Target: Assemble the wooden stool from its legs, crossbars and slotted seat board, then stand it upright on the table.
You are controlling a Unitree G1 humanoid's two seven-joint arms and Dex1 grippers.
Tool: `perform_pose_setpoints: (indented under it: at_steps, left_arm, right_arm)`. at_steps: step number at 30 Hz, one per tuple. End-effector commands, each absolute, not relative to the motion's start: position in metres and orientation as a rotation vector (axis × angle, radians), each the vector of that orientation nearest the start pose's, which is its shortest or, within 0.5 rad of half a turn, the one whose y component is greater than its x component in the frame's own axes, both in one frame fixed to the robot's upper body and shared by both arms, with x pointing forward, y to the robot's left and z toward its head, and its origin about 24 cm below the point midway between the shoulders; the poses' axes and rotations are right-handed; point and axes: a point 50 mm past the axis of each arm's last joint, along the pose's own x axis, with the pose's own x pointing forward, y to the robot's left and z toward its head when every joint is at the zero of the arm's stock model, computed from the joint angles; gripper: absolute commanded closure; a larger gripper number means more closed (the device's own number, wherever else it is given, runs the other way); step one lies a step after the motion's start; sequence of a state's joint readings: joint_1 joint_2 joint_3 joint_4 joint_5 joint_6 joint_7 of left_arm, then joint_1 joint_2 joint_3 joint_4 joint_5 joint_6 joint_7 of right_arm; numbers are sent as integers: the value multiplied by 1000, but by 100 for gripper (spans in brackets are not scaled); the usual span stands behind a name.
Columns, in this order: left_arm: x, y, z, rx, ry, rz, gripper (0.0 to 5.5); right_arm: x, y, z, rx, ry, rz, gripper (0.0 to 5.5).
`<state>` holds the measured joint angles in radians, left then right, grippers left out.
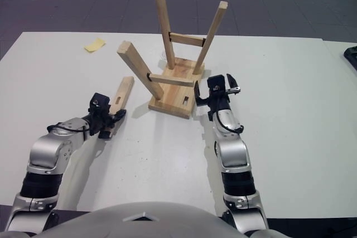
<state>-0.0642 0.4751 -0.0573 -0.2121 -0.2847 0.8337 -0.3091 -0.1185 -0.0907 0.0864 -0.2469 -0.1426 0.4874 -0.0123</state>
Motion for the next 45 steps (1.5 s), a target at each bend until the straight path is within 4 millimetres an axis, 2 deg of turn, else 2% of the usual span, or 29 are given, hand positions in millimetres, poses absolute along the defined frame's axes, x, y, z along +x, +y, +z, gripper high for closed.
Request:
perform_pose_setpoints:
  at_steps: [1, 4, 6, 9, 10, 12, 13, 16, 19, 21, 24, 26, 29, 35, 43, 45]
  left_arm:
    - [202, 239, -18, 194, 959, -223, 334]
    - [218, 239, -7, 194, 818, -199, 346]
    - [236, 237, 10, 159, 663, -177, 346]
    - [262, 243, 51, 87, 384, -111, 346]
    - [271, 246, 71, 72, 266, -80, 346]
    - [283, 252, 113, 45, 30, -37, 346]
    - [288, 250, 141, 29, -114, -45, 346]
    - [287, 229, 214, 23, -449, -171, 346]
    - [286, 208, 245, 95, -579, -297, 346]
    - [289, 197, 254, 114, -621, -359, 346]
    - [293, 175, 264, 133, -665, -464, 346]
    - [297, 164, 264, 152, -668, -520, 346]
    - [303, 149, 261, 188, -654, -617, 346]
    - [304, 130, 254, 256, -632, -768, 346]
    - [297, 123, 243, 257, -603, -817, 346]
    - [296, 122, 241, 243, -595, -825, 346]
  right_arm:
    - [276, -145, 104, -225, 22, -11, 10]
    - [278, -151, 108, -228, 3, -35, 10]
    - [280, -157, 110, -226, -4, -61, 10]
    - [284, -167, 117, -208, -27, -92, 10]
    - [286, -171, 124, -197, -55, -99, 10]
    - [289, -175, 144, -120, -124, -103, 10]
    - [291, -177, 159, -52, -177, -100, 10]
    - [293, -169, 211, 228, -366, 26, 10]
    - [288, -153, 257, 520, -535, 270, 10]
    - [286, -142, 278, 627, -588, 426, 10]
    - [286, -117, 297, 680, -575, 651, 10]
    - [289, -100, 301, 691, -507, 776, 10]
    - [291, -87, 307, 774, -466, 892, 10]
    - [297, -75, 313, 809, -435, 945, 10]
    - [304, -69, 309, 863, -379, 937, 10]
    - [306, -69, 307, 880, -362, 921, 39]
